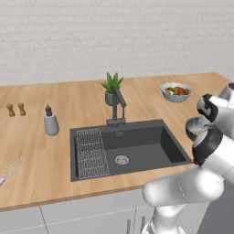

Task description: Pick the garlic from the sink and place it in the bowl. Then pick the bowl and place it in the microwave. Then close the microwave door and press the start button.

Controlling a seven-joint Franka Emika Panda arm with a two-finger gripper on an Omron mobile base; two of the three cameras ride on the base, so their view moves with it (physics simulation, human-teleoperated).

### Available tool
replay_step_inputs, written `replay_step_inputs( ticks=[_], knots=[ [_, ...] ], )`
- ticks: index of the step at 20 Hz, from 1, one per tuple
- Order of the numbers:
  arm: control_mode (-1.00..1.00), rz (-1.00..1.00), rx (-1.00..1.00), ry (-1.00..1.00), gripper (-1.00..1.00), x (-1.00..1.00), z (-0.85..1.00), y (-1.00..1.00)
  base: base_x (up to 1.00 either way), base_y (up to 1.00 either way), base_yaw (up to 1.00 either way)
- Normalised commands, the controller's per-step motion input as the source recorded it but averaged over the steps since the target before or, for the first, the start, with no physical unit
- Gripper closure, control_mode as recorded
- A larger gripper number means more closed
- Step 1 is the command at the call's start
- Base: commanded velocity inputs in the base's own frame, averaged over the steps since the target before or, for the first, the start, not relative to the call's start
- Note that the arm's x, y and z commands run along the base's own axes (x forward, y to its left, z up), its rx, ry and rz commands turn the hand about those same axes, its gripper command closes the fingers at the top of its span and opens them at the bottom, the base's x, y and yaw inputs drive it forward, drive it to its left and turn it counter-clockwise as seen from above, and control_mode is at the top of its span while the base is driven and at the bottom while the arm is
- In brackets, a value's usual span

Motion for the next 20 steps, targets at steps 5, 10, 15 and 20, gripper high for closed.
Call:
replay_step_inputs(
  ticks=[5,10,15,20],
  knots=[
    [-1.0,0.0,0.0,0.0,1.0,0.3,-0.34,-0.2,0.0,0.0,0.0],
    [-1.0,0.0,0.0,0.0,1.0,0.25,-0.32,-0.17,0.0,0.0,0.0],
    [-1.0,0.0,0.0,0.0,1.0,0.18,-0.3,-0.14,0.0,0.0,0.0],
    [-1.0,0.0,0.0,0.0,1.0,0.11,-0.25,-0.04,0.0,0.0,0.0]
  ],
)
